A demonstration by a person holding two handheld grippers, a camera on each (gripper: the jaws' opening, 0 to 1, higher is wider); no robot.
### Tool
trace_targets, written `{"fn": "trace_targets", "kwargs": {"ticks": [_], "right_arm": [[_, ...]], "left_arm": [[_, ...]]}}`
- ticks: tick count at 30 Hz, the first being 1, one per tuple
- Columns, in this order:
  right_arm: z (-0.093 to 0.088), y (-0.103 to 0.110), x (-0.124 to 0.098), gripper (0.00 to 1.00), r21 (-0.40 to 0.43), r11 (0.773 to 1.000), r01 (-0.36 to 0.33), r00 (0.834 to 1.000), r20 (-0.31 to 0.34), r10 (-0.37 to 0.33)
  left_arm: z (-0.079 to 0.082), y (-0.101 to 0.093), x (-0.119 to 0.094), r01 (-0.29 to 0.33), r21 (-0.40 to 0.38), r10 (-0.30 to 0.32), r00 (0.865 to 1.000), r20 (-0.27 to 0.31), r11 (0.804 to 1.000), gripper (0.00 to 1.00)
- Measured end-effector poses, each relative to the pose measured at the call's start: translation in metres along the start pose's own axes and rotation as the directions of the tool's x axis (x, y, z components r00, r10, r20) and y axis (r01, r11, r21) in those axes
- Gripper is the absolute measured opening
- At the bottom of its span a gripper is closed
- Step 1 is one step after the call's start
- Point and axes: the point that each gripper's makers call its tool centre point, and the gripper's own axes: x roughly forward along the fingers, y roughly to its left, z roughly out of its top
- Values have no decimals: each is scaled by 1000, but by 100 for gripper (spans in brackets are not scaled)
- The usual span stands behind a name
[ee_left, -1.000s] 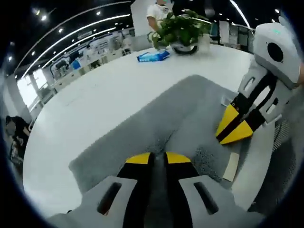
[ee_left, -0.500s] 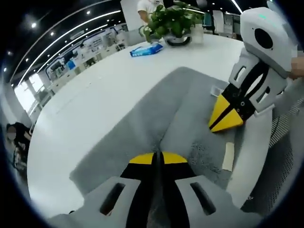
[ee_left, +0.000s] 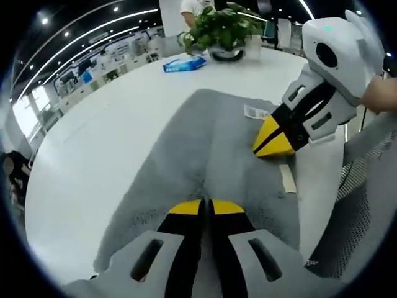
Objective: Open the folded towel by lifting each exposed corner and separating the folded layers until the towel lies flat within the target outline without major curled edges
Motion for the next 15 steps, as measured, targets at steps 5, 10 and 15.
{"fn": "trace_targets", "kwargs": {"ticks": [5,10,15], "right_arm": [[-5,-12,-1,0,-13,999,51,999,-19,-51],[-9,-21,-2,0,-21,996,86,996,-34,-87],[-10,-23,-2,0,0,996,90,996,-25,-90]], "left_arm": [[2,-14,0,59,-14,-59,998,7,998,3],[4,-27,1,117,-29,-116,993,14,993,3],[6,-26,-1,125,1,-125,992,16,992,3]]}}
